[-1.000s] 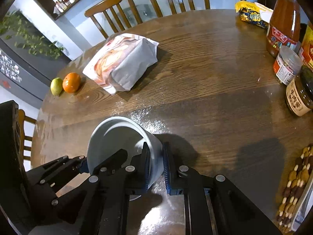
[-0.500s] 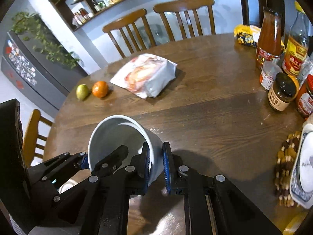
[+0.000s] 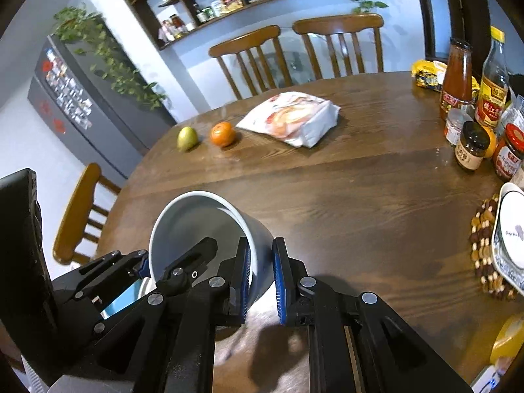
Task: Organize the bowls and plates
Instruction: 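Lift the small white bowl and carry it over the nested bowls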
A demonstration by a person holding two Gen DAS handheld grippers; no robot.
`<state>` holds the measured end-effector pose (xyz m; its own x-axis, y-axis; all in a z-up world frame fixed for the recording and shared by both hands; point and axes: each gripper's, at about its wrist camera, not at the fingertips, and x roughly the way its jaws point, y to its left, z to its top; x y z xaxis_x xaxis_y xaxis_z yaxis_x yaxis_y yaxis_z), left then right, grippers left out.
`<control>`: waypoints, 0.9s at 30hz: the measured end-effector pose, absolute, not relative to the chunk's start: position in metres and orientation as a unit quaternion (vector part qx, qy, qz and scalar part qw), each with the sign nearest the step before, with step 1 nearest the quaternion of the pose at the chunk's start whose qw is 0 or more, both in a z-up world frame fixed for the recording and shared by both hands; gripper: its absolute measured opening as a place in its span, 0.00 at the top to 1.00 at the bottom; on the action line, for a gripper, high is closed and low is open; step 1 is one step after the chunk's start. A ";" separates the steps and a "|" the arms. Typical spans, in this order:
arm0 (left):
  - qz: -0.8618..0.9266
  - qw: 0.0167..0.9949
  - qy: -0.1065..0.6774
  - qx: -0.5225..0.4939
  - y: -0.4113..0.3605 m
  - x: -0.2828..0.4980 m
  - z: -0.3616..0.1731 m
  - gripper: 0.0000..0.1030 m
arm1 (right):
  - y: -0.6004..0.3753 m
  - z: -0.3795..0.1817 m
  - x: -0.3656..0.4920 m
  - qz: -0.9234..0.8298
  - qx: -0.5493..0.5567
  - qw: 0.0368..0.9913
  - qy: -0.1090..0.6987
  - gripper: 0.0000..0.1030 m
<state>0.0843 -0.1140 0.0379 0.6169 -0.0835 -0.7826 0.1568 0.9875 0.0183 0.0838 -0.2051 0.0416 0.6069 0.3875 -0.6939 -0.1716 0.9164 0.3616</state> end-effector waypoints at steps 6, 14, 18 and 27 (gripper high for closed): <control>-0.048 0.900 0.431 0.034 -0.089 0.059 0.038 0.85 | -0.178 0.043 0.058 0.178 0.116 0.886 0.413 0.85; -0.029 0.898 0.439 0.026 -0.062 0.041 0.035 0.85 | -0.147 0.041 0.044 0.201 0.103 0.878 0.421 0.85; -0.023 0.894 0.448 0.016 -0.048 0.035 0.030 0.84 | -0.133 0.038 0.040 0.213 0.098 0.874 0.425 0.85; -0.016 0.868 0.496 -0.015 -0.018 0.044 -0.010 0.84 | -0.105 0.001 0.055 0.227 0.089 0.845 0.476 0.85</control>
<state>0.0442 -0.0182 -0.0096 0.5068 -0.0424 -0.8610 0.0123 0.9990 -0.0419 0.0552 -0.1050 0.0011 0.4439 0.4677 -0.7643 -0.2985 0.8814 0.3660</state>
